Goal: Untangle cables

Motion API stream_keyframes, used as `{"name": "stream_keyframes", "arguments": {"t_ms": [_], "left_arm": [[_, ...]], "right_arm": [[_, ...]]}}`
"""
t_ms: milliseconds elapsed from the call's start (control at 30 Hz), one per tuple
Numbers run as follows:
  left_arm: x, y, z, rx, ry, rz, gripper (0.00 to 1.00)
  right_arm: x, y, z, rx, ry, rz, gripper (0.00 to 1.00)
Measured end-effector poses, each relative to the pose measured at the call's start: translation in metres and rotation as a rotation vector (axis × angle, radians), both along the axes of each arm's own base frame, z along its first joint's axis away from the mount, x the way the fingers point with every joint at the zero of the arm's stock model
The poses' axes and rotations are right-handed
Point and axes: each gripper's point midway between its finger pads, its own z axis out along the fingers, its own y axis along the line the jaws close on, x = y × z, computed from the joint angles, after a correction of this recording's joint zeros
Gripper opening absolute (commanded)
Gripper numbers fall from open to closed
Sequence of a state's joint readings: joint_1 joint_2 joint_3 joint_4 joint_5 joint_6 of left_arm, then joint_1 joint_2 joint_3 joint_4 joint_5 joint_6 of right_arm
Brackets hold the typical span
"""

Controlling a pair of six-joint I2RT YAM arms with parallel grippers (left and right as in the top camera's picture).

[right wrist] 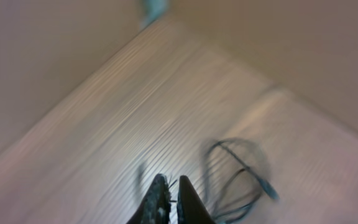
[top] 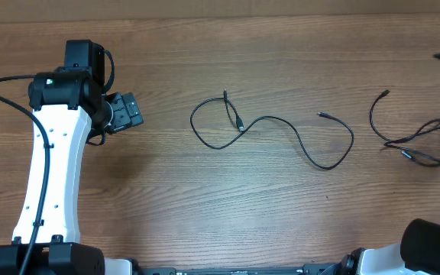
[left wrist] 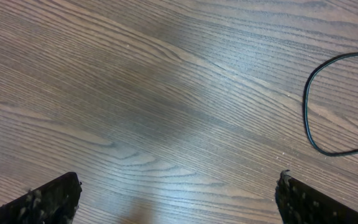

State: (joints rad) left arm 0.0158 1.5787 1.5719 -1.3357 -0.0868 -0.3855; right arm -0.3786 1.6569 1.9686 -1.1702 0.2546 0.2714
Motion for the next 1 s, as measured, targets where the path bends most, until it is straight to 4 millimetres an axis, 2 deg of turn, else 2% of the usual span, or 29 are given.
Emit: {"name": "stream_keyframes", "arguments": {"t_ms": [100, 233, 367, 500, 633, 800, 867, 1000], "left_arm": [[0.000, 0.000, 0.000, 0.000, 0.000, 0.000, 1.00], [0.000, 0.000, 0.000, 0.000, 0.000, 0.000, 1.00], [0.000, 0.000, 0.000, 0.000, 0.000, 0.000, 1.00], [0.000, 0.000, 0.000, 0.000, 0.000, 0.000, 1.00], [0.000, 0.000, 0.000, 0.000, 0.000, 0.000, 1.00], [0.000, 0.000, 0.000, 0.000, -0.001, 0.000, 1.00], [0.001, 0.000, 0.000, 0.000, -0.003, 0.000, 1.00], [0.001, 0.000, 0.000, 0.000, -0.003, 0.000, 1.00]], "right_arm": [[0.014, 0.057, -0.032, 0.160, 0.077, 0.304, 0.04], [0.016, 0.136, -0.068, 0.327, 0.208, 0.623, 0.04], [0.004, 0.203, -0.098, 0.418, 0.359, 0.842, 0.19], [-0.010, 0.241, -0.123, 0.440, 0.479, 0.948, 0.25], [-0.030, 0.263, -0.160, 0.452, 0.616, 0.932, 0.29], [-0.054, 0.259, -0.207, 0.483, 0.757, 0.658, 0.34], [-0.056, 0.256, -0.221, 0.496, 0.761, 0.543, 0.36], [-0.050, 0.253, -0.234, 0.531, 0.710, 0.365, 0.36]]}}
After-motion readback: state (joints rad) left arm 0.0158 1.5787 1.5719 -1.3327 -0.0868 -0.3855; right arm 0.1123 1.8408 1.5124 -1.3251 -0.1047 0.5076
